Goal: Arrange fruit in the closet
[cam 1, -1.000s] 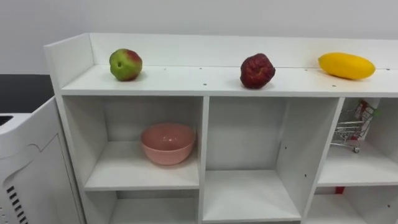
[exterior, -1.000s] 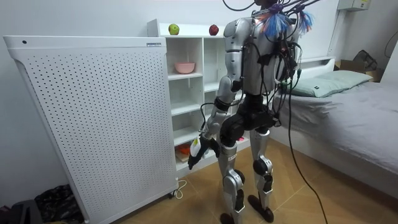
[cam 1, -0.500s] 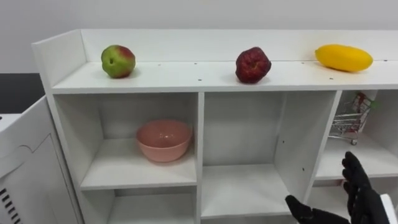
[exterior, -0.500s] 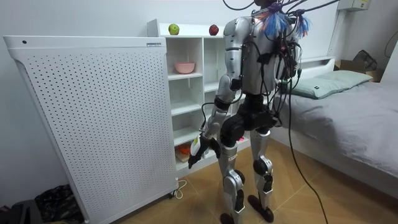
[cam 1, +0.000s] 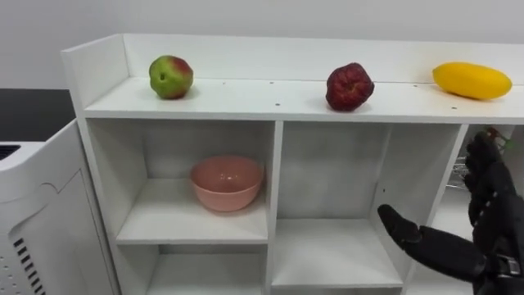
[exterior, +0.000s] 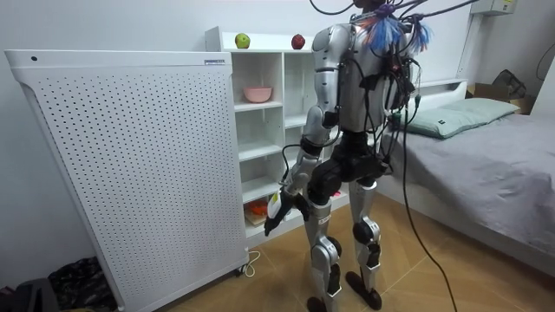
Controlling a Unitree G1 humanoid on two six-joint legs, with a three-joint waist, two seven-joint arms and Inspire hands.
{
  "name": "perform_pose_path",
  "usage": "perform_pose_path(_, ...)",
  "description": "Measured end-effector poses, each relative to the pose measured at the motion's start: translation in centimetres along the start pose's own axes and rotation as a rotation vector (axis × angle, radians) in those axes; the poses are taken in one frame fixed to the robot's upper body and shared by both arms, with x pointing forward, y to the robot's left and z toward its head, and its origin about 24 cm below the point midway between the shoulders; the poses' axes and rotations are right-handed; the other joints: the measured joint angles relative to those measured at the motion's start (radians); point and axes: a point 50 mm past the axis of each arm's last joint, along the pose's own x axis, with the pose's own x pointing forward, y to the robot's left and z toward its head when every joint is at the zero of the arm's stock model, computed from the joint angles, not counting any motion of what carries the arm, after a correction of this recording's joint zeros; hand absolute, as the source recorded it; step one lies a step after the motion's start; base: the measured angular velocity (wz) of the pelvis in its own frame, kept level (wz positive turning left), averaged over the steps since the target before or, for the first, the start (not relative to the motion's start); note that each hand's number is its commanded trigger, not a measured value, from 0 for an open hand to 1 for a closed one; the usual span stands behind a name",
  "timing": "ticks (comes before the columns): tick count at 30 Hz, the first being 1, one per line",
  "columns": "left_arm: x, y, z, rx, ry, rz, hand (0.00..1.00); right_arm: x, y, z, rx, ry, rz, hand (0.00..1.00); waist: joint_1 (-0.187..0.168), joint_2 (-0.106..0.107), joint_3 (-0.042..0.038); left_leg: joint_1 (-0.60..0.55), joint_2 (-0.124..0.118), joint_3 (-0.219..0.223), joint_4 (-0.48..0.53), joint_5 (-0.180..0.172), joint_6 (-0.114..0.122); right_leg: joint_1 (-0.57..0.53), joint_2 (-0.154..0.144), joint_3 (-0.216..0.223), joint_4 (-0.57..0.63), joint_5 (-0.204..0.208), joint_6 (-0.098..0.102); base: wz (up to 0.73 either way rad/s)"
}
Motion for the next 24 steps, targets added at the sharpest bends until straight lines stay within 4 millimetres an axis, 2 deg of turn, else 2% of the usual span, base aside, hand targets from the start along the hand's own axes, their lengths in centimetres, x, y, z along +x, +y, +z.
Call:
perform_pose_path(7, 0.2, 0.2, 0.6, 0.005, -0.015, 0.001, 0.00, 1.5, 0.6, 1.4, 0.026, -0.082, -0.010, 0.00, -0.002, -0.009, 0.0113, -0.008, 0.000, 0.000, 0.005, 0.001, 0.001, -0.007, -0.001, -0.001, 0.004, 0.000, 0.000, 0.00)
perform_pose_path(11, 0.2, 0.4, 0.5, 0.001, -0.012, 0.005, 0.00, 2.1, 0.5, 1.8, 0.031, -0.107, -0.039, 0.00, 0.000, -0.020, 0.0079, -0.015, -0.002, -0.007, 0.005, 0.001, 0.001, -0.007, -0.001, -0.009, -0.004, 0.000, 0.000, 0.06)
perform_pose_path(13, 0.3, 0.5, 0.7, 0.002, -0.016, 0.002, 0.00, 2.3, 0.3, 2.1, 0.038, -0.118, -0.060, 0.00, 0.000, -0.025, 0.0051, -0.015, -0.002, -0.020, 0.005, 0.001, 0.001, -0.007, -0.001, -0.030, -0.005, 0.000, 0.000, 0.14)
perform_pose_path(17, 0.4, 0.6, 1.0, 0.010, -0.026, -0.005, 0.00, 2.9, 0.5, 2.5, 0.031, -0.144, -0.067, 0.00, 0.010, -0.022, 0.0069, -0.017, -0.001, -0.025, 0.004, 0.001, 0.001, -0.009, -0.001, -0.034, -0.005, 0.000, 0.000, 0.03)
perform_pose_path(24, 0.4, 0.7, 1.0, 0.010, -0.027, -0.025, 0.00, 4.8, 0.7, 4.4, 0.022, -0.246, -0.044, 0.00, 0.030, -0.024, 0.0077, -0.017, -0.001, -0.029, 0.000, 0.002, 0.000, -0.010, -0.001, -0.035, -0.005, 0.000, 0.000, 0.01)
